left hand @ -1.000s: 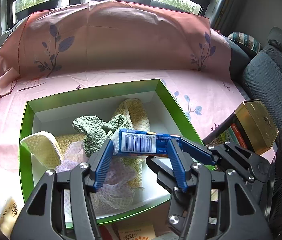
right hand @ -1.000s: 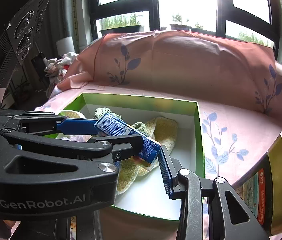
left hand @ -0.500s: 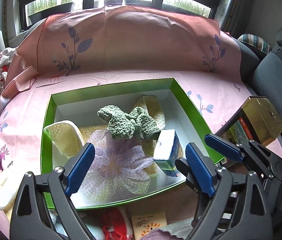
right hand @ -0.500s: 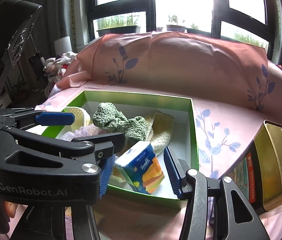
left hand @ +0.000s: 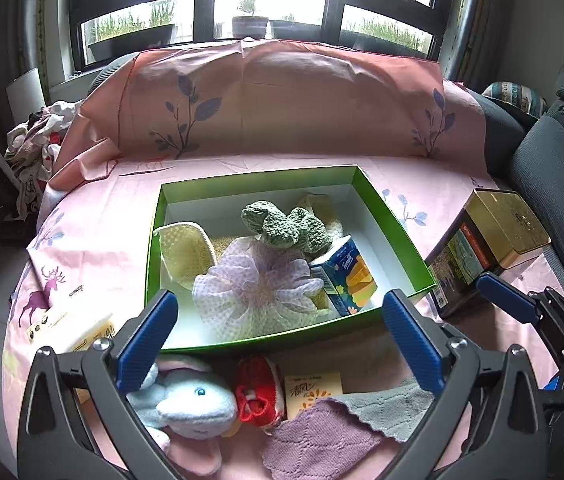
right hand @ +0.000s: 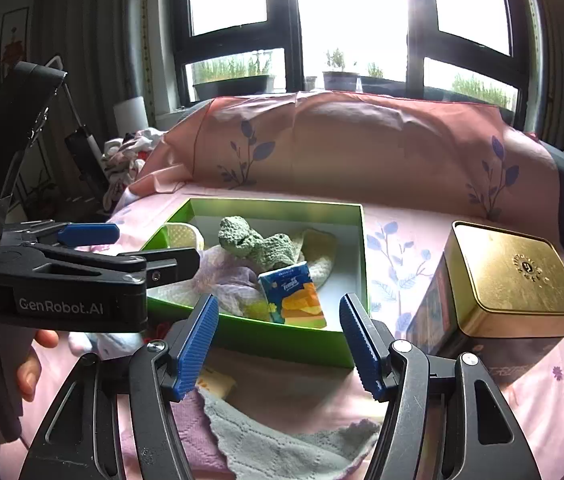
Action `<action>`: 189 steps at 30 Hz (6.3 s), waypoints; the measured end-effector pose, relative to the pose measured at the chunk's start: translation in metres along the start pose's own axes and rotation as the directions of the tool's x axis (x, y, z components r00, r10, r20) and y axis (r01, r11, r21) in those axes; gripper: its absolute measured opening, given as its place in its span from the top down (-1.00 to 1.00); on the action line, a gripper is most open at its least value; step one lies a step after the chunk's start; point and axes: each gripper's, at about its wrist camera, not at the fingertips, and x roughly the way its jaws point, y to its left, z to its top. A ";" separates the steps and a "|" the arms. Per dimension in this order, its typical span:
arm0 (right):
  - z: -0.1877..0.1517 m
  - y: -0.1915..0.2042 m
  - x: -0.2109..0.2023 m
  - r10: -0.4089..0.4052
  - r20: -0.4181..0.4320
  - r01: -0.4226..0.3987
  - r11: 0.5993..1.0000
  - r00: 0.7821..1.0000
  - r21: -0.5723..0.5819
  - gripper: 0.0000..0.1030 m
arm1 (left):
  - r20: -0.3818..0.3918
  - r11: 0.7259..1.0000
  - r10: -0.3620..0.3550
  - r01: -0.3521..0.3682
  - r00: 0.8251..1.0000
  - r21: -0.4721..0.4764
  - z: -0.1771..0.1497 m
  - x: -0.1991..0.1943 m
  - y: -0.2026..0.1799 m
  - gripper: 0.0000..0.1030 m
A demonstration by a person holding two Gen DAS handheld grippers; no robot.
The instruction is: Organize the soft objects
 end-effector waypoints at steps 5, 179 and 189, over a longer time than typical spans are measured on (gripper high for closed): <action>-0.009 0.002 -0.024 0.007 0.004 -0.007 1.000 1.000 0.019 -0.27 | 0.034 1.000 0.019 -0.018 0.999 -0.006 -0.012 -0.030 0.000 -0.98; 0.048 0.011 0.143 0.116 -0.144 -0.112 0.993 0.983 0.031 0.87 | -0.146 1.000 -0.024 0.025 0.989 0.006 0.036 0.106 0.038 0.69; 0.044 0.008 0.146 0.080 -0.189 -0.073 0.996 0.979 0.041 0.86 | -0.201 0.999 -0.004 -0.006 0.980 -0.048 0.032 0.114 0.049 0.25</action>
